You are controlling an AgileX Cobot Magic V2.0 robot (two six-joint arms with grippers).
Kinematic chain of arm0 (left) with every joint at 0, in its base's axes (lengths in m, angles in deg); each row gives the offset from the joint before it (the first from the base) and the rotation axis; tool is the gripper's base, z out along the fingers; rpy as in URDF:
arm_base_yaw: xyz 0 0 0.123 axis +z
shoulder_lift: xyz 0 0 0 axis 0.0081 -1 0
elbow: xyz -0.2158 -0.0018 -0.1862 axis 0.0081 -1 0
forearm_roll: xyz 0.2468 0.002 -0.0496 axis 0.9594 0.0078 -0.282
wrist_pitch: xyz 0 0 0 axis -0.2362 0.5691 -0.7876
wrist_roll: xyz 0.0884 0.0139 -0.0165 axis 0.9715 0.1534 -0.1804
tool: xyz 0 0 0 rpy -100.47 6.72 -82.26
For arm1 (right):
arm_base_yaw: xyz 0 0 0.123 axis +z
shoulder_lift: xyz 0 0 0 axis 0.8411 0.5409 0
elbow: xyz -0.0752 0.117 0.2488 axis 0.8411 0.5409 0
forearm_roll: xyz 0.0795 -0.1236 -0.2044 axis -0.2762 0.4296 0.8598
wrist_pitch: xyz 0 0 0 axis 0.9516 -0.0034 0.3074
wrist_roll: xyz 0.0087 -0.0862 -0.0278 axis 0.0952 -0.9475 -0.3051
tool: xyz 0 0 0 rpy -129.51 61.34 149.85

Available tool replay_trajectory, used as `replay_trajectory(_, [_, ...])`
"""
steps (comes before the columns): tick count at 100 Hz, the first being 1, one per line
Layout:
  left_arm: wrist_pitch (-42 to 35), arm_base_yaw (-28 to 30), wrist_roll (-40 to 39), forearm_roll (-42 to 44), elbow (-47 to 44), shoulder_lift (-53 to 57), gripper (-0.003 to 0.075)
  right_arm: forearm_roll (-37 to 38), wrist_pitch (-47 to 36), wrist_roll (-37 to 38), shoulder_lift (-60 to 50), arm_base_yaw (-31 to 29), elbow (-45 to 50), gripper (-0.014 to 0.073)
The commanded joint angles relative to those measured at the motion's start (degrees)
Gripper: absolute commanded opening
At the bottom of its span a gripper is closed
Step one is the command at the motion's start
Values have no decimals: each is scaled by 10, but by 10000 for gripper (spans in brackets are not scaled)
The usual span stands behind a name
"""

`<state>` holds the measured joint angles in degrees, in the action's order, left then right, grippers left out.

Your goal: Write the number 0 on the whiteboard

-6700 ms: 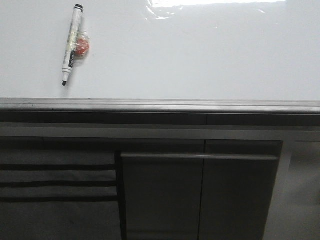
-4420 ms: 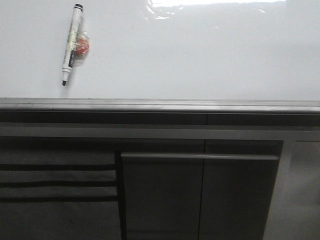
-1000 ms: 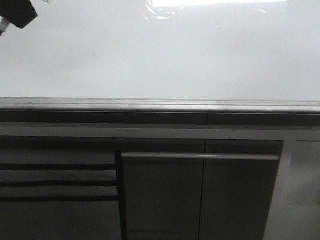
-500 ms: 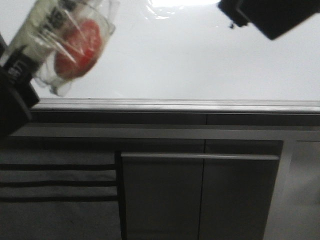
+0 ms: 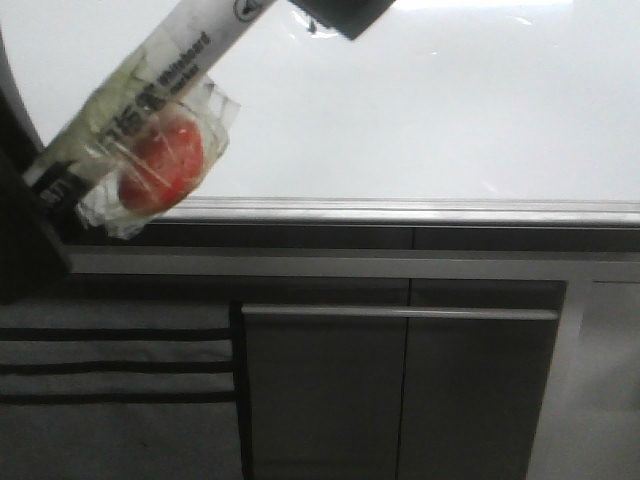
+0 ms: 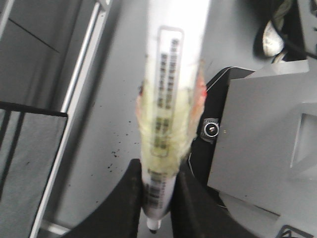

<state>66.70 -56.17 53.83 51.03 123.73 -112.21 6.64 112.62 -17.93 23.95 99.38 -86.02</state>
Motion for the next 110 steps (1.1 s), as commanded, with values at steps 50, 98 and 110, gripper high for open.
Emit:
replay_trajectory(50, [-1, -5, 1, 23, 48, 5, -20, -11, -48, 5, 18, 47, -37, 351])
replay_trajectory(98, [-1, -5, 1, 23, 48, 5, -20, -26, -55, 5, 19, 52, -38, 236])
replay_trajectory(110, [-1, -5, 1, 23, 48, 5, -20, -26, -57, 5, 19, 61, -38, 236])
